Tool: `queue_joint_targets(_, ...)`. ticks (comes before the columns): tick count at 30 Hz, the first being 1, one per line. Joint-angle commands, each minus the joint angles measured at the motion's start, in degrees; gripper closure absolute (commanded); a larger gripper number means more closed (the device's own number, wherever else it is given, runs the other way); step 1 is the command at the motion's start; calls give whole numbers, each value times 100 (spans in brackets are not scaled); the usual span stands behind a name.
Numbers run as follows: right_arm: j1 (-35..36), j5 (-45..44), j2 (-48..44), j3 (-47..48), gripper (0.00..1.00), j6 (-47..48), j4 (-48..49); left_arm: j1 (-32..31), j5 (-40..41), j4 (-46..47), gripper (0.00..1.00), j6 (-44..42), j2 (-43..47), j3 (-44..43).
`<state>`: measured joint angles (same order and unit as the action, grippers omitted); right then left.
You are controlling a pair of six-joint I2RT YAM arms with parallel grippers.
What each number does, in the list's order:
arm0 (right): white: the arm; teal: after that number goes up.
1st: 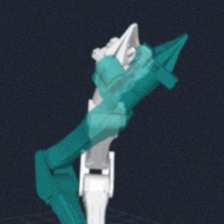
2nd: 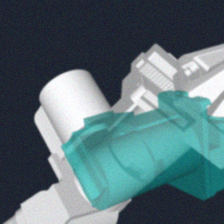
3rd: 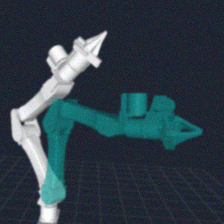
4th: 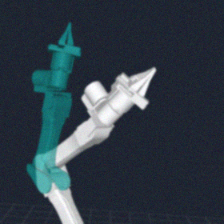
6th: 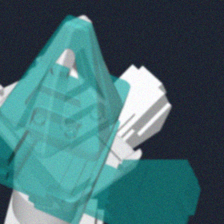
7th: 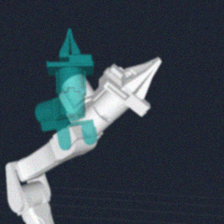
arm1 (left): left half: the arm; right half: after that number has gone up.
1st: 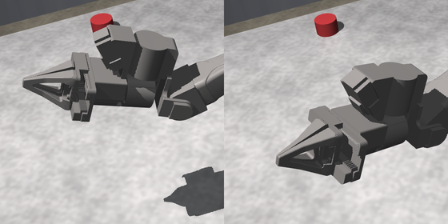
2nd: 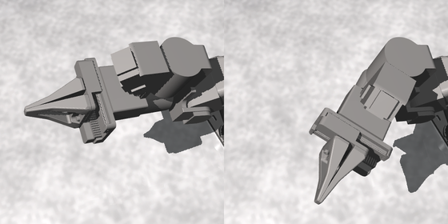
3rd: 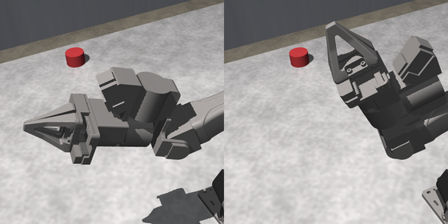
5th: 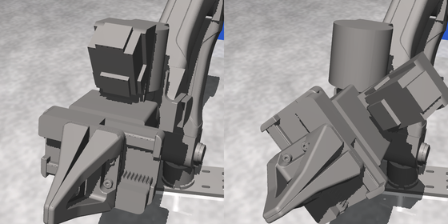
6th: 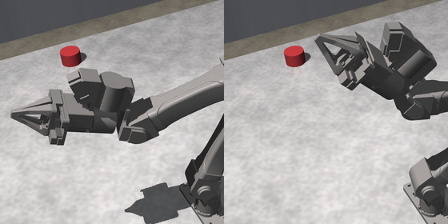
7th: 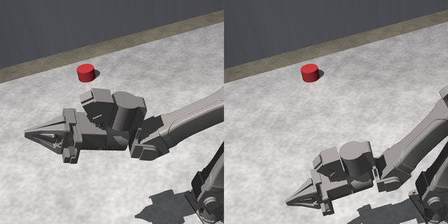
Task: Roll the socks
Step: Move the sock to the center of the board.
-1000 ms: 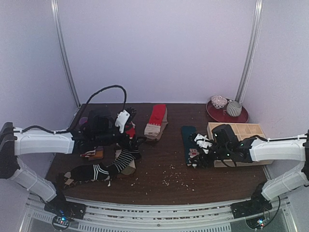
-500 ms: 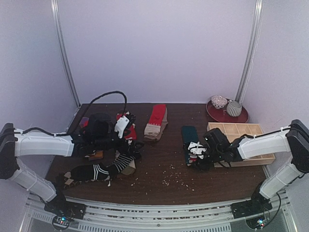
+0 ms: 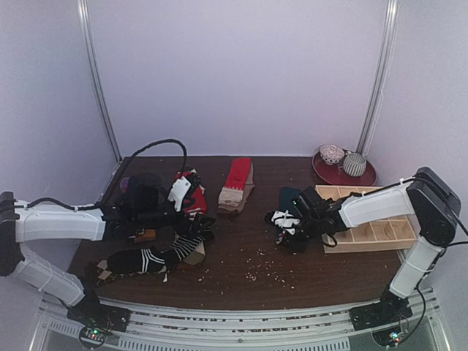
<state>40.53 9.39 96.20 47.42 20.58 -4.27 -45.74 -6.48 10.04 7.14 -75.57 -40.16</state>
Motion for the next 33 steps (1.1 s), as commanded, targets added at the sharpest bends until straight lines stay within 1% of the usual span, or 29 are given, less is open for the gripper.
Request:
queue_joint_targets(1, 411, 1151, 33, 75, 79, -650, -695, 27, -429, 445, 5, -137, 223, 231)
queue_joint_targets(4, 899, 1191, 13, 352, 80, -803, -984, 30, -927, 660, 9, -196, 323, 433)
queue_joint_targets(5, 937, 1405, 80, 524, 80, -930, -1187, 30, -1096, 744, 9, -200, 352, 499)
queue_joint_targets(7, 993, 1846, 178, 624, 81, -1319, -1209, 17, -1435, 904, 10, -236, 396, 639)
queue_joint_targets(10, 1030, 2433, 358, 466, 82, -1911, -766, -147, -1817, 1156, 10, -464, 423, 855)
queue_joint_targets(13, 1030, 2980, 546, 101, 82, -2502, -143, -541, -1773, 1272, 10, -642, 275, 932)
queue_joint_targets(16, 987, 3619, 955, -39, 82, -3085, 425, -935, -1718, 1482, 9, -691, -196, 869)
queue_joint_targets(18, 960, 3873, 1256, 1, 82, -3364, 531, -1129, -1737, 1727, 7, -712, -542, 793)
queue_joint_targets(20, 873, 4045, 1573, 55, 82, -3474, 548, -1304, -1772, 1884, 7, -779, -875, 614)
queue_joint_targets(23, 759, 4200, 1842, 166, 82, -3353, 332, -1435, -1809, 2006, 7, -904, -1344, 408)
queue_joint_targets(26, 689, 4323, 1922, 231, 82, -3214, 138, -1443, -1758, 2048, 7, -1052, -1694, 269)
queue_joint_targets(33, 615, 4439, 1995, 311, 82, -2893, -223, -1508, -1936, 2078, 6, -1378, -2409, -41)
